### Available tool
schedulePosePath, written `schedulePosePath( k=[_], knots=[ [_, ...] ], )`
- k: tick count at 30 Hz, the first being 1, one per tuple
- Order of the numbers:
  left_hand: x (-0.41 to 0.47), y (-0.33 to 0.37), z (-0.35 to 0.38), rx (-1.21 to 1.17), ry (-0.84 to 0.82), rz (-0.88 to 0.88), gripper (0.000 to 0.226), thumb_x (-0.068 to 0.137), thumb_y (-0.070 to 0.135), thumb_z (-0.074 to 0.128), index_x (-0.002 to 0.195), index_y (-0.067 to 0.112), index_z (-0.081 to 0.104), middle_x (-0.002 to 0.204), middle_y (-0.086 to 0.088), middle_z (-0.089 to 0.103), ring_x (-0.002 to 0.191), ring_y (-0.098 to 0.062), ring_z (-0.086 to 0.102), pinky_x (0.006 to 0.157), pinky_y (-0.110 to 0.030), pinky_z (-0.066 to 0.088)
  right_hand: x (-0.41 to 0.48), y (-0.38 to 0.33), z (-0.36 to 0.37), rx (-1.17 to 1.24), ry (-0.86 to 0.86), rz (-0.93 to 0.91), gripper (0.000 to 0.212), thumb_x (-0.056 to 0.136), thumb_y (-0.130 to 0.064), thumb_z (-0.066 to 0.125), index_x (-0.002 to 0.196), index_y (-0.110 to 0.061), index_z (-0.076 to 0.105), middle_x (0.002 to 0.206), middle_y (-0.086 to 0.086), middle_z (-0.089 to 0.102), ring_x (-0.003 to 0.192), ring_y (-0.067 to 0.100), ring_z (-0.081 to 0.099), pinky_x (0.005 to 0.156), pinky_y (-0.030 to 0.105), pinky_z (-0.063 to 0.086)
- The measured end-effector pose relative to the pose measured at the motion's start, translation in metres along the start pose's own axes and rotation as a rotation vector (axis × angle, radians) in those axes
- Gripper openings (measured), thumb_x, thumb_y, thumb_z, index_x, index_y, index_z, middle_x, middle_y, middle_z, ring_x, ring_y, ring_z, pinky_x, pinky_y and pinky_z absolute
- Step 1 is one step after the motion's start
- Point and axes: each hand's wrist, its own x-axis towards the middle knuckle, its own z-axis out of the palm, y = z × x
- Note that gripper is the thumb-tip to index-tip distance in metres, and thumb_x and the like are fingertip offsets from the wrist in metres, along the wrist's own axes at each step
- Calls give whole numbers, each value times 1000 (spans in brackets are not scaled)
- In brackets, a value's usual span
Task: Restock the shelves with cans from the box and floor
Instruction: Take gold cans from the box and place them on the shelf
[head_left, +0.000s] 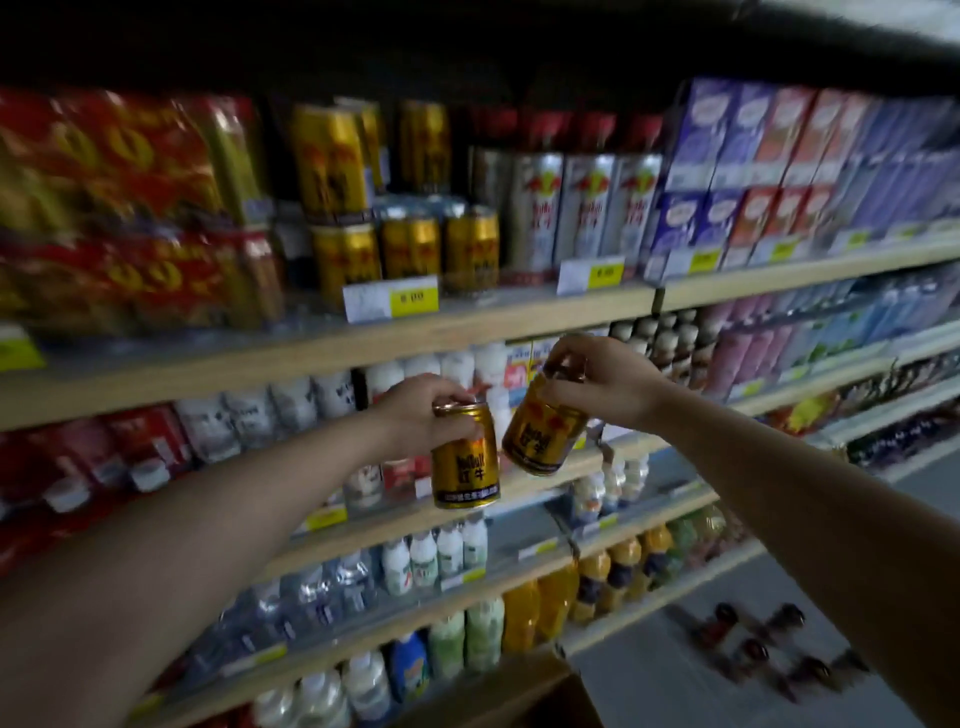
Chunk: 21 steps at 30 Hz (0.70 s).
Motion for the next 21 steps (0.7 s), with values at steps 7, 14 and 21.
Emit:
schedulePosePath(
  k=[7, 14, 21],
  knots=[
    [-1, 71, -73, 33, 150, 143, 39, 64, 57, 65, 99, 43, 57, 107, 16, 52, 103, -9, 54, 84, -32, 49, 19, -45, -73, -63, 122, -151, 29, 77, -49, 65, 97, -29, 56, 88, -4, 62, 82, 18, 60, 68, 34, 50],
    [1, 128, -127, 175, 502, 246, 52, 60, 55, 74, 107, 37, 58, 113, 6, 52, 104, -14, 54, 86, -32, 48, 52, -62, -120, -125, 321, -347, 55, 58, -65, 46, 100, -33, 61, 95, -9, 63, 89, 15, 61, 76, 34, 50],
    [6, 156, -166, 483, 734, 154, 64, 64, 50, 78, 121, 29, 56, 119, 2, 52, 107, -17, 52, 87, -31, 44, 79, -73, -140, -275, 413, -601, 67, 64, -61, 43, 114, -20, 59, 104, 3, 63, 93, 23, 60, 75, 29, 42]
  ],
)
